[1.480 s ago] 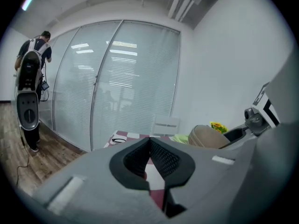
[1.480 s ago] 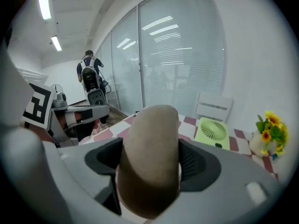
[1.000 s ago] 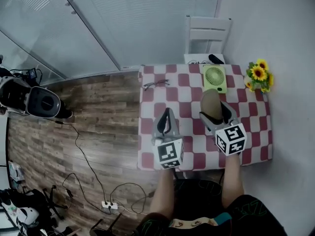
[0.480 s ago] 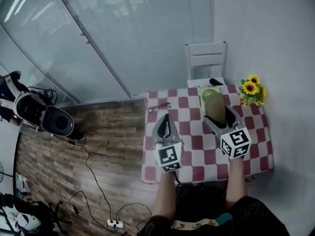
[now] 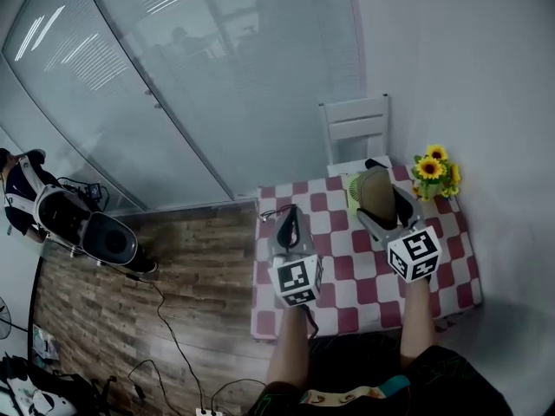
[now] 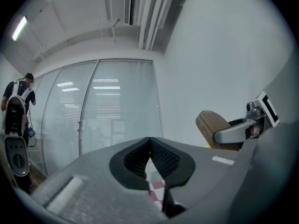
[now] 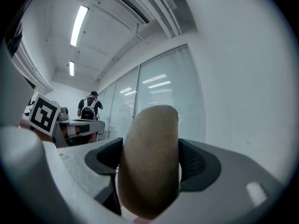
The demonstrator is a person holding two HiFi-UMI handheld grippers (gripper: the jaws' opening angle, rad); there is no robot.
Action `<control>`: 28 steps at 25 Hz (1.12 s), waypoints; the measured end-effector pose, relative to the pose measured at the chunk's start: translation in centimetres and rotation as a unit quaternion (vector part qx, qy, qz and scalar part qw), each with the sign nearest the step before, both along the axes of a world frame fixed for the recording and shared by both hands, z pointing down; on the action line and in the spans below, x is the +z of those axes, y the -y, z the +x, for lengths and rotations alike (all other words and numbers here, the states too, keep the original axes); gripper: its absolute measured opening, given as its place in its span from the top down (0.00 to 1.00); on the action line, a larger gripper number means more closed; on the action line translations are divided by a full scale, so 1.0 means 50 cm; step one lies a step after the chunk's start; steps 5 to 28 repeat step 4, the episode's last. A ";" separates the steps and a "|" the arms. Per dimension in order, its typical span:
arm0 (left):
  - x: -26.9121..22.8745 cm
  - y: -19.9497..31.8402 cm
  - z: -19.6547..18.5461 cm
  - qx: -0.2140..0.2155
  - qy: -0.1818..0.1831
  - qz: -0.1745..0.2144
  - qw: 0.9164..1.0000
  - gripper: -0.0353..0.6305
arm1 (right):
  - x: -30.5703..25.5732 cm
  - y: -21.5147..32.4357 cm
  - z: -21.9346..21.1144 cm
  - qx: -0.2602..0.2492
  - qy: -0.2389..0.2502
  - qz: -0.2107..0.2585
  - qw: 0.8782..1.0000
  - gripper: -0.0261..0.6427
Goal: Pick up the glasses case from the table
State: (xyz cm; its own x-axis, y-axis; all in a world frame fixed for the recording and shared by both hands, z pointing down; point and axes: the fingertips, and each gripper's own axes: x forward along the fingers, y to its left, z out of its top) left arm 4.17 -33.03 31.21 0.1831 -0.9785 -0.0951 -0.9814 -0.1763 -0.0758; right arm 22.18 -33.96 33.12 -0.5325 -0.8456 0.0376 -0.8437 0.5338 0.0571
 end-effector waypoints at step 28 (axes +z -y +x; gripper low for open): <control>-0.014 0.000 0.006 0.003 -0.008 -0.002 1.000 0.93 | -0.017 -0.003 0.001 -0.002 -0.005 0.007 1.000 0.40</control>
